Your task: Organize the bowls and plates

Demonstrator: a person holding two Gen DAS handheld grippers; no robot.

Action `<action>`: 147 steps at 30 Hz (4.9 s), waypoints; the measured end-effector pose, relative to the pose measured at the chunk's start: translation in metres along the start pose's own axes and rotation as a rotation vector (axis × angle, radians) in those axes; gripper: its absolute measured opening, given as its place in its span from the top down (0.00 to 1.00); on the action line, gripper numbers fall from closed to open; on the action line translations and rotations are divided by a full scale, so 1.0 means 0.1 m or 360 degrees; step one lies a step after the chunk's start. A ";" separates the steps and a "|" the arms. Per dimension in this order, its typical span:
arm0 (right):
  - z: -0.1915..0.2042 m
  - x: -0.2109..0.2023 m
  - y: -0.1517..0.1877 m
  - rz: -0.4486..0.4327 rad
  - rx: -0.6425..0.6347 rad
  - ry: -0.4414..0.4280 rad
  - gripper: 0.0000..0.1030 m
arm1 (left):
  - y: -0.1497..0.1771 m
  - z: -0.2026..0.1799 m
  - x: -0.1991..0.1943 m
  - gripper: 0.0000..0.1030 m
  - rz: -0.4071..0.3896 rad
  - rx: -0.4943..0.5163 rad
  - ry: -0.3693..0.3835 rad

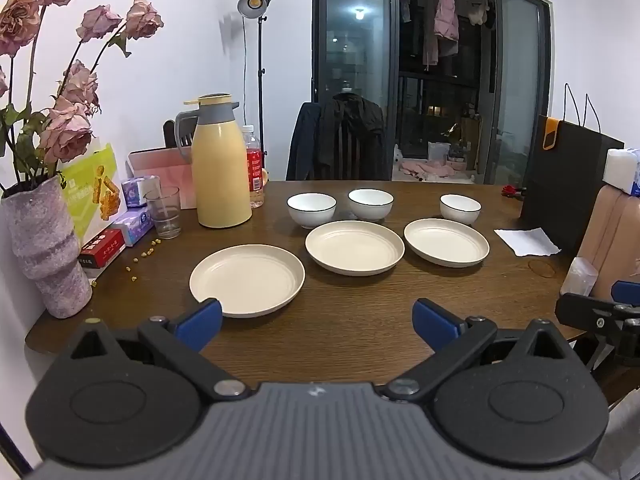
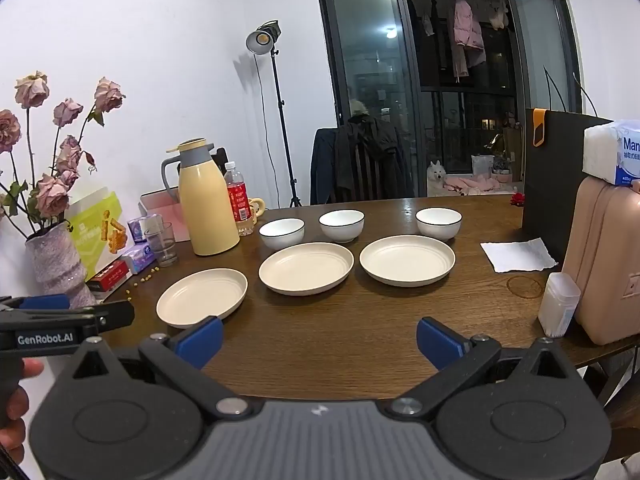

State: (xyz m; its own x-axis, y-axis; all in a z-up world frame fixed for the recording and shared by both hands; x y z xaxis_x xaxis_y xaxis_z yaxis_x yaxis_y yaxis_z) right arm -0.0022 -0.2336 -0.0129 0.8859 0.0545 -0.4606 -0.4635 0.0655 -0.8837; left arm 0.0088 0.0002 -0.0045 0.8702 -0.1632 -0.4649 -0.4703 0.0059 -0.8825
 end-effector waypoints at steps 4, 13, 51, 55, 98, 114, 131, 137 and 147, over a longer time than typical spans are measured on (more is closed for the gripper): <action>0.00 0.01 0.00 0.0006 0.0005 -0.0003 0.00 | 0.00 0.01 -0.01 0.00 -0.0003 -0.0008 0.0005; -0.01 0.01 0.00 0.0006 0.0004 0.0000 0.00 | 0.00 0.00 0.01 0.00 0.0008 0.0002 -0.0004; -0.01 0.02 0.00 0.0010 0.0000 0.0004 0.00 | 0.00 -0.05 0.02 0.00 0.0004 0.0022 0.0007; -0.01 0.02 0.00 0.0009 0.0000 0.0003 0.00 | 0.00 -0.05 0.02 0.00 0.0004 0.0022 0.0008; -0.03 0.07 0.01 0.0017 0.0005 0.0010 0.00 | 0.00 -0.06 0.10 0.00 0.0023 0.0018 0.0047; -0.03 0.16 0.01 0.0023 0.0004 0.0004 0.00 | -0.14 -0.04 0.26 0.00 0.0054 0.0005 0.0056; 0.20 0.85 -0.43 0.0087 -0.0045 0.0035 0.00 | -0.57 0.40 0.75 0.00 0.0040 -0.0040 0.0016; 0.42 1.12 -0.54 0.0115 -0.0057 -0.0022 0.00 | -0.67 0.68 0.97 0.00 0.0083 -0.0092 -0.0033; 0.76 1.63 -0.66 0.0203 -0.0109 -0.0080 0.00 | -0.75 1.12 1.22 0.00 0.0125 -0.0160 -0.0128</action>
State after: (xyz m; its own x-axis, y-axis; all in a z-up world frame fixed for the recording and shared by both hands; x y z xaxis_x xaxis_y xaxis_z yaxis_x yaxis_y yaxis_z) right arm 0.1717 -0.1533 -0.0236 0.8170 0.1081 -0.5664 -0.5685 -0.0129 -0.8226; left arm 0.1663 0.0902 -0.0030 0.8373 -0.0864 -0.5399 -0.5462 -0.0838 -0.8335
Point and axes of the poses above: each gripper's, at about its wrist camera, not at the fingertips, and x roughly the way its jaws point, z to its left, y to its underside, the point moved 1 cm from there along x, roughly the way its jaws point, and after that the axes turned 9 degrees about y, right-handed, at the moved point
